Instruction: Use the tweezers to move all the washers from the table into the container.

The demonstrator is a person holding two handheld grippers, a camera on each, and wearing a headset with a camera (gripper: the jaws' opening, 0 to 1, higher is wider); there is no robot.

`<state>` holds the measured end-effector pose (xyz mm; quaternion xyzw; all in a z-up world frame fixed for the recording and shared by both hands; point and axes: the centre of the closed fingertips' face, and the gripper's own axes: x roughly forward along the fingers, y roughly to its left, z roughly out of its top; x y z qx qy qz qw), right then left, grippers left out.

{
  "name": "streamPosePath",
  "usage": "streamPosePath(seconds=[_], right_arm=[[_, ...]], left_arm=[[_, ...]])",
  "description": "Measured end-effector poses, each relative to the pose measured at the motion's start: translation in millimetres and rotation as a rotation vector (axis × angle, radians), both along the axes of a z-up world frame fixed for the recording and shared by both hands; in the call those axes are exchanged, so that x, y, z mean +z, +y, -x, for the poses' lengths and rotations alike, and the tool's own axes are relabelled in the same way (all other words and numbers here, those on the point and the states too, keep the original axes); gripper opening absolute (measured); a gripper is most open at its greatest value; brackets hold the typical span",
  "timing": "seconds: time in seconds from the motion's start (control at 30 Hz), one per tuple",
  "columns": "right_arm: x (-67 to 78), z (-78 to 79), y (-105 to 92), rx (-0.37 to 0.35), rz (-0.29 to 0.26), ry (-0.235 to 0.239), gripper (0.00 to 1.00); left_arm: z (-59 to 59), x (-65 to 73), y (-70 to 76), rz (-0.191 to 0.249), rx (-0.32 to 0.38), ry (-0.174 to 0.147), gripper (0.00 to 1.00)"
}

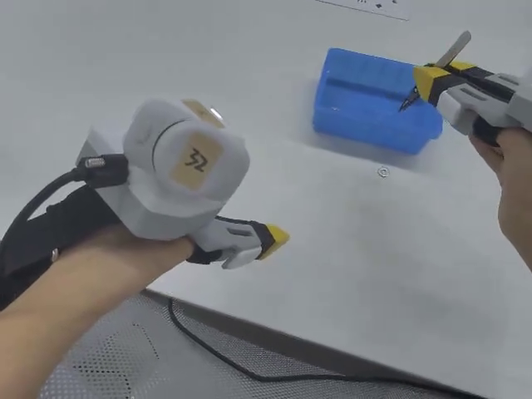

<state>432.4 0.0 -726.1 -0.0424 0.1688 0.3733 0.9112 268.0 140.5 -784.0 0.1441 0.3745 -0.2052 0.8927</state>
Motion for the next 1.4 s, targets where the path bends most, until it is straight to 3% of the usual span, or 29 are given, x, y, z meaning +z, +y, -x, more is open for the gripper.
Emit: streamPosePath(seconds=[0.3,0.5,0.67,1.23,1.4], right_arm=[[-2.5,13.6,1.2,0.020,-0.027,0.000,0.03],[-7.9,22.4,0.0,0.021,-0.053,0.024,0.03],[-14.3,28.0,-2.0,0.017,-0.048,0.026,0.03],[-62.5,35.0,-9.0,-0.008,0.016,0.087,0.03],[-69.2,33.7,-8.5,-0.019,0.024,0.076,0.03]], left_arm=[[-1.2,1.6,-1.0,0.004,0.001,-0.010,0.96],[-1.2,1.9,-0.8,0.001,0.001,-0.012,0.96],[-1.2,1.3,-1.6,0.002,-0.002,-0.011,0.95],[0.9,-1.8,-1.1,-0.004,-0.004,0.001,0.95],[1.7,-3.3,-0.4,-0.008,-0.003,0.006,0.95]])
